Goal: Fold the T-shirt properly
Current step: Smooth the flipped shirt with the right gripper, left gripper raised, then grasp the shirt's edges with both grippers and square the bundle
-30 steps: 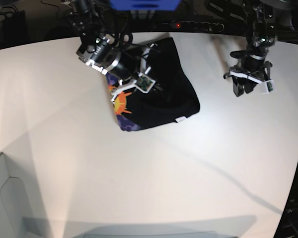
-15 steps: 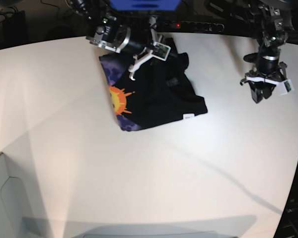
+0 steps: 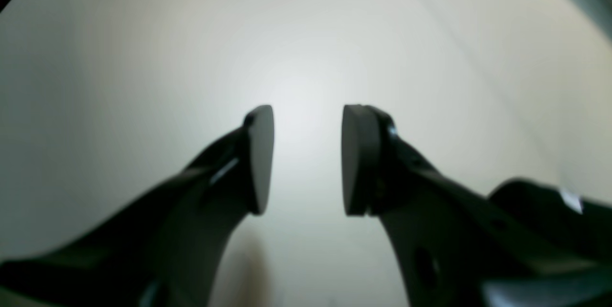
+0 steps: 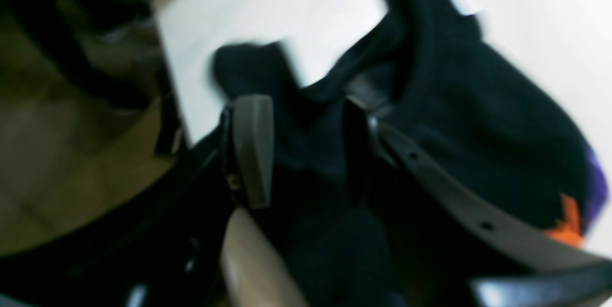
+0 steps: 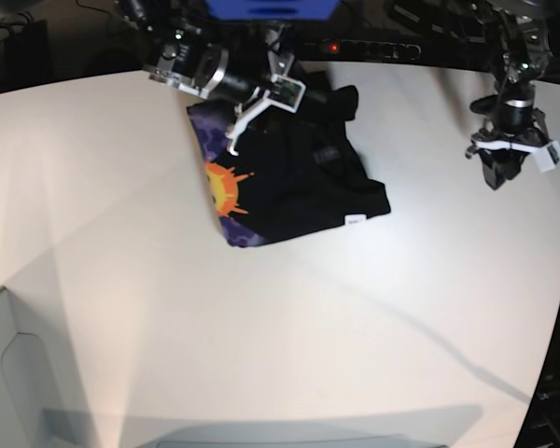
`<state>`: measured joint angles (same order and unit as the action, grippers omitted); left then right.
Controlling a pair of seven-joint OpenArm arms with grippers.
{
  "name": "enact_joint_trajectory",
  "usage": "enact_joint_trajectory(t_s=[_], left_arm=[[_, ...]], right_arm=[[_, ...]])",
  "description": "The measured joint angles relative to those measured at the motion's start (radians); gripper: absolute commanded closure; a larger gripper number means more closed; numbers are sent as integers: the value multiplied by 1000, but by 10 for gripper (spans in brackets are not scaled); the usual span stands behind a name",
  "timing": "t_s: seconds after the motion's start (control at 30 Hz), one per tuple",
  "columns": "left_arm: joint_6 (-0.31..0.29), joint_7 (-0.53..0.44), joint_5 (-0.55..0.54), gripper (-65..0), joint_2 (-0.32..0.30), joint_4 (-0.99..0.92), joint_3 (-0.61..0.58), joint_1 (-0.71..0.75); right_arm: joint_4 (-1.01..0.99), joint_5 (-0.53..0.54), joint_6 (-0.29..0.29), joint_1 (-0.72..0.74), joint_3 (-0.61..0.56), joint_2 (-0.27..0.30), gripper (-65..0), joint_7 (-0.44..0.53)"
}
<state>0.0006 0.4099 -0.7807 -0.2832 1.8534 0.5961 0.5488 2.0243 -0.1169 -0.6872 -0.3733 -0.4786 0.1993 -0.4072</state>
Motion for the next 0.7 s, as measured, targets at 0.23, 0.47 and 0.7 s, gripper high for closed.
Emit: enact_joint_trajectory(t_s=[0.23,0.47,0.7], left_arm=[[0,247,-138,-231,8,0,162,-55],[-1,294,-152,-231,9,1,223,-68],[0,296,-152,-231,17,1,248,-72]], right_arm=[[-63,2,0,89,79,-84,-250,19],[-272,-6,1,145,50,-164,-248,23],[-392,-14,1,162,-84,-163,-248,16]])
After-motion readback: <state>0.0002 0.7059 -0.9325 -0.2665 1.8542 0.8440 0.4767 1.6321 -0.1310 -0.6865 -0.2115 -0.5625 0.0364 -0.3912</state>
